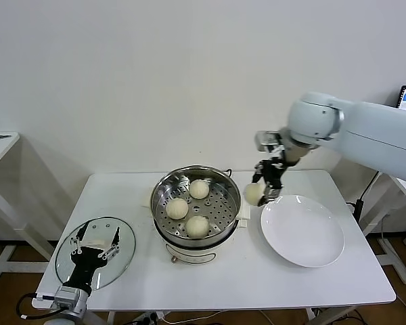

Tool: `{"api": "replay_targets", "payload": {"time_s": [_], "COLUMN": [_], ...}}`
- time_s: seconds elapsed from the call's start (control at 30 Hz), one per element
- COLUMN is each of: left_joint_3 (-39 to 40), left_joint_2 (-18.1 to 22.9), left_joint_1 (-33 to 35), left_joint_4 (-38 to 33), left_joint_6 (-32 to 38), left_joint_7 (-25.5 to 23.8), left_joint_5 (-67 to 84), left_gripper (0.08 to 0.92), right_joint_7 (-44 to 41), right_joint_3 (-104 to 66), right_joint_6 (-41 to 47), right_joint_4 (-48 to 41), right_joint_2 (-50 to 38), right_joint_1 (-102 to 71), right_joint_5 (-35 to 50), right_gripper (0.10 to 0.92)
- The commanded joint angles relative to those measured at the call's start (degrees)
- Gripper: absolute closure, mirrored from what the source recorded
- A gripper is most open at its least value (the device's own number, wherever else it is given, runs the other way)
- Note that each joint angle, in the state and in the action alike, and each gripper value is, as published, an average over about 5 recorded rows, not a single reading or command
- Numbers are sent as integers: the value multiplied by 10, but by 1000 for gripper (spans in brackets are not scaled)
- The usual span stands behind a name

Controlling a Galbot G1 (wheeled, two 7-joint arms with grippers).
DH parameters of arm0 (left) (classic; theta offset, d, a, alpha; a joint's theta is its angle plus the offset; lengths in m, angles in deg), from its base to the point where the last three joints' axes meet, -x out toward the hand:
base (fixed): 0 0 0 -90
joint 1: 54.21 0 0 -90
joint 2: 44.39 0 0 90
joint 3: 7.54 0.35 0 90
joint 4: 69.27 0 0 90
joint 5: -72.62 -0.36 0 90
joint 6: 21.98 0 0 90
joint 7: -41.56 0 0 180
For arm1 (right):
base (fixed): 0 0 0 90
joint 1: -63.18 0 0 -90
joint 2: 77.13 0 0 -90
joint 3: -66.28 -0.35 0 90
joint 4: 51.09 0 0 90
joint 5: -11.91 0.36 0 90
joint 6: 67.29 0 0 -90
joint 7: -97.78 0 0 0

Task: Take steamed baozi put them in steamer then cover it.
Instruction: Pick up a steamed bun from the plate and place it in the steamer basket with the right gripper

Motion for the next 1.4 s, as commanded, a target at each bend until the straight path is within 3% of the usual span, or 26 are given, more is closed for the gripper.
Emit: {"api": "replay_targets", "payload": {"time_s": [0.03,0.4,1.1,1.4], "left_joint_3": [-8,-19,-27,-26], "left_joint_2": [-4,-4,-3,-2], "left_joint_1": [-2,-7,-6,-1], "left_joint_4": [5,14,14,8], "left_joint_6": [-1,-2,-1,-1], "left_joint_7": [-2,-6,-9,-7], "left_joint_5": [3,12,18,18], "left_gripper": [177,177,177,177], "right_joint_7": [7,-6,-12,-17], "right_joint_3": [11,-15,-21,-59], "right_joint_6": [25,7,3,-1], "right_joint_4": [-96,-215,-242,-214], "right_joint_2": [156,217,237,183], "right_joint_1": [-25,-117,-161,-123], "right_joint_5": [26,-49,-78,-59], "right_gripper": [353,347,346,218]}}
